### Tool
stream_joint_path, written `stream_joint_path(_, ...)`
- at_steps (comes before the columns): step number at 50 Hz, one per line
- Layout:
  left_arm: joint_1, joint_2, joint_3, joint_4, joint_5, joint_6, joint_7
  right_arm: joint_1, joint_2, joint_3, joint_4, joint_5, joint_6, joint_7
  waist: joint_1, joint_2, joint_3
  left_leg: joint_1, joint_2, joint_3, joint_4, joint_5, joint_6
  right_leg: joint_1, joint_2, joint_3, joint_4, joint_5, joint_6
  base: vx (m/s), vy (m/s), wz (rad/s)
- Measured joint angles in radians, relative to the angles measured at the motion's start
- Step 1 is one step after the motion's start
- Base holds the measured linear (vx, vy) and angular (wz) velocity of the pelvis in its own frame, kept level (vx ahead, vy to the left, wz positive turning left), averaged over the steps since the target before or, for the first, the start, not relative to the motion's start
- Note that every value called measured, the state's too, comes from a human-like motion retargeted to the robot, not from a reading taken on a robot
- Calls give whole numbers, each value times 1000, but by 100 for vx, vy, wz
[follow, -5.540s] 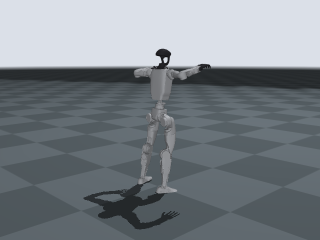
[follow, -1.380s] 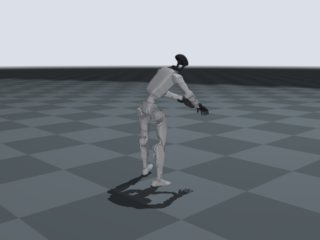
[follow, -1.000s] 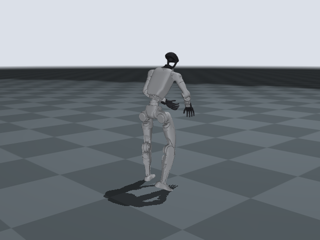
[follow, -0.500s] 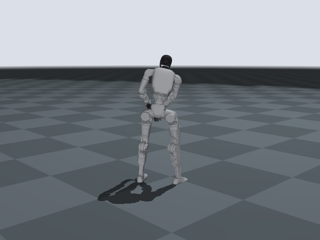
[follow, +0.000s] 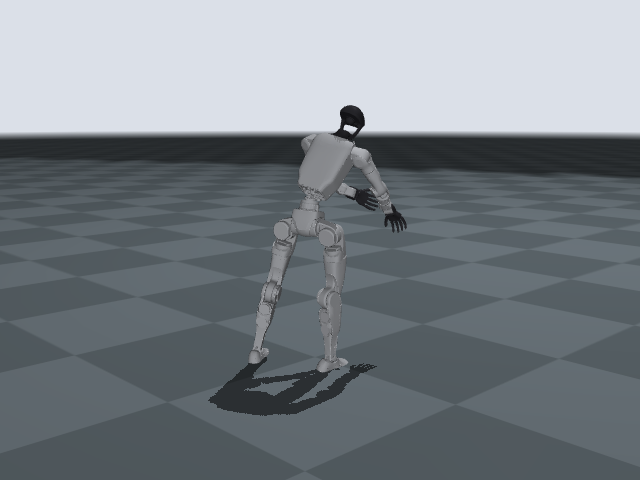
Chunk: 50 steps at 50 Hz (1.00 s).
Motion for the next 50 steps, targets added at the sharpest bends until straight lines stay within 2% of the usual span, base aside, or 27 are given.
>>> stream_joint_path(3, 207, 85, 10, -309, -40, 35, -113, 204, -85, -109, -338, 32, 46, -41, -44, -16, 11, 47, -17, 85, 0, 34, 21, 24, -2, 48, -4, -5, 0, 21, -8, -77)
stream_joint_path(5, 319, 116, 19, -450, -87, 102, -208, 375, -68, -301, -532, 375, 92, -29, -75, -35, 23, 58, -33, 123, 36, 38, 46, 39, -14, 80, -3, -9, 0, 21, -5, -77)
stream_joint_path(6, 348, 119, 18, -478, -61, 103, -241, 424, -99, -325, -526, 130, 81, -49, -91, -44, 31, 57, -38, 135, 61, 33, 55, 45, -18, 94, -1, -12, 0, 18, -4, -77)
stream_joint_path(7, 369, 114, 14, -493, -39, 109, -273, 467, -120, -362, -519, -31, 76, -51, -107, -53, 38, 54, -42, 144, 86, 25, 63, 49, -21, 108, 3, -15, 0, 15, -3, -74)
stream_joint_path(10, 341, 11, -33, -428, -32, 146, -317, 533, -197, -466, -503, 9, 58, 107, -154, -70, 52, 23, -46, 145, 132, -6, 62, 45, -18, 139, 16, -23, 0, 11, 0, -65)
stream_joint_path(12, 260, -71, -62, -334, -37, 132, -269, 504, -196, -506, -393, 3, 76, 133, -182, -74, 70, 9, -45, 133, 117, -19, 57, 41, -7, 153, 27, -27, 0, 5, 3, -59)
stream_joint_path(15, 87, -163, -97, -169, -88, 74, -180, 370, -240, -395, -192, 40, 67, 181, -198, -77, 92, -13, -44, 121, 44, -7, 45, 29, 13, 167, 37, -26, 0, 0, 4, -55)
stream_joint_path(18, -135, -191, -83, 14, -74, 17, -114, 151, -261, -179, 55, 76, 30, 172, -190, -68, 110, -67, -33, 113, 0, 20, 17, 15, 35, 174, 35, -19, 0, -4, 2, -45)
stream_joint_path(23, -372, -150, -66, 190, -30, -22, -123, -126, -252, 115, 325, 75, -88, 190, -119, -45, 111, -197, -41, 103, 0, 71, -21, 4, 36, 176, 13, -8, 0, -3, 7, -14)
stream_joint_path(28, -383, -69, -19, 227, -98, -52, -118, -321, -184, 295, 418, -67, -141, 204, -52, 2, 106, -250, -62, 112, 0, 77, -22, 29, 18, 164, 29, -36, 0, 7, 11, 23)
stream_joint_path(30, -325, -28, -5, 200, -135, -58, -110, -375, -137, 326, 415, -149, -147, 212, -22, 20, 101, -238, -61, 122, 0, 73, -21, 50, 15, 161, 47, -59, 0, 20, 6, 25)
stream_joint_path(33, -155, 42, 0, 77, -178, -55, -119, -404, -60, 345, 344, -193, -162, 304, 23, 38, 75, -211, -66, 130, 0, 84, -5, 76, 5, 152, 86, -97, 0, 23, 7, 41)
stream_joint_path(35, -26, 102, -11, -29, -264, -92, -180, -418, 10, 403, 326, -108, -184, 229, 61, 43, 46, -203, -58, 126, 0, 102, -6, 84, 12, 136, 110, -119, 0, 24, 2, 55)
stream_joint_path(36, 51, 117, -2, -88, -287, -96, -190, -411, 40, 410, 304, -133, -192, 232, 82, 43, 31, -198, -58, 123, 0, 109, -1, 90, 11, 130, 120, -127, 0, 26, 2, 57)
stream_joint_path(43, 640, 210, 112, -509, -409, -62, -256, -265, 255, 361, 101, -258, -204, 298, 258, -5, -63, -174, -88, 78, 0, 96, 32, 126, -19, 86, 167, -168, 0, 30, 7, 48)
stream_joint_path(47, 918, 277, 221, -710, -456, -39, -261, -141, 378, 289, -28, -283, -187, 299, 351, -56, -63, -152, -115, 55, 0, 67, 59, 156, -46, 62, 178, -176, -8, 30, 12, 34)
stream_joint_path(50, 1074, 341, 302, -857, -503, -22, -230, -21, 430, 227, -204, -220, -144, 306, 407, -83, -32, -134, -112, 27, 0, 53, 71, 172, -44, 45, 200, -153, -43, 26, 10, 39)
